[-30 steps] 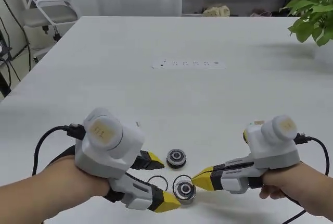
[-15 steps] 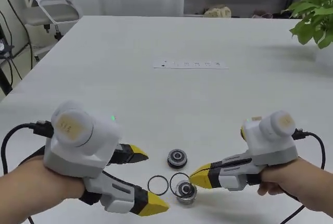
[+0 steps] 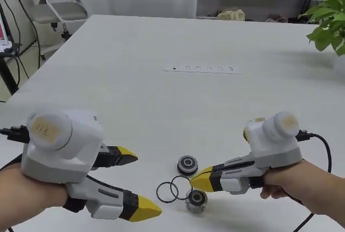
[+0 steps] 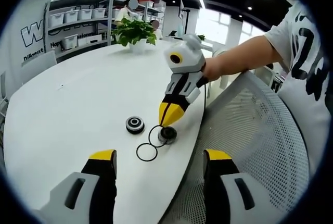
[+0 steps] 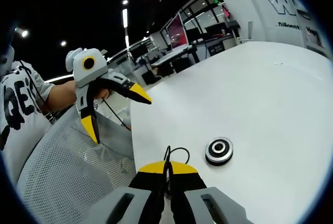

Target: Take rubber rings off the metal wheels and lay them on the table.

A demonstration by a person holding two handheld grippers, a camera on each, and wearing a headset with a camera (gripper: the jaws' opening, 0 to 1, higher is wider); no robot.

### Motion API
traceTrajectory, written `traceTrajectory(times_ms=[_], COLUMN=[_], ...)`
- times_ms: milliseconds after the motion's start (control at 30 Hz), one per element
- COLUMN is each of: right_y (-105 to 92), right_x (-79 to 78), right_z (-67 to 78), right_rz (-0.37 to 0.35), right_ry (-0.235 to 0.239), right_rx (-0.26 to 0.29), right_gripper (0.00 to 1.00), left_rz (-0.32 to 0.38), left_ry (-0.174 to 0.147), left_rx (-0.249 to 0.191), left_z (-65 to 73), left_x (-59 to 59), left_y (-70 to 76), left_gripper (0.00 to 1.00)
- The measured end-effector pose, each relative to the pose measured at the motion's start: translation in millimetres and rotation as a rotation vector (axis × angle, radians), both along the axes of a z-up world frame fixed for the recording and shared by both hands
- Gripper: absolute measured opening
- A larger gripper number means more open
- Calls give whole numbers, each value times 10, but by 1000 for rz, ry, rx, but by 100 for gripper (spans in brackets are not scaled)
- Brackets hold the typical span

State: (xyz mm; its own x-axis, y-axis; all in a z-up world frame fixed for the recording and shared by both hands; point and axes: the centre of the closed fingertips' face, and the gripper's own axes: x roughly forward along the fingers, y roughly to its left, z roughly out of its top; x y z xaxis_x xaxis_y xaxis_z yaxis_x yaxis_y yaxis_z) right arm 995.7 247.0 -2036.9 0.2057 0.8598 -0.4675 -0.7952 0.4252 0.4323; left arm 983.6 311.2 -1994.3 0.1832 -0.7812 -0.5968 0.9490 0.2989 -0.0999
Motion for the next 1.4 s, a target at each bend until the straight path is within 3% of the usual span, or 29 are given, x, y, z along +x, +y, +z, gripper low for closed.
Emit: traceTrajectory(times_ms=[667, 1133, 1400], right_y=[230, 122, 82], right_x=[75, 176, 253], right_z=[-218, -379, -389], right_rz=[29, -30, -71], right_ry=[15, 4, -3], right_rx=[-44, -109, -113], right_gripper=[0, 0, 3], left_rz=[59, 65, 66], left_ry=[11, 25, 34], left_rx=[5, 17, 25], left_z=[-71, -124, -145], left_x=[34, 27, 27], left_y=[145, 141, 134], left_gripper=[67, 66, 66])
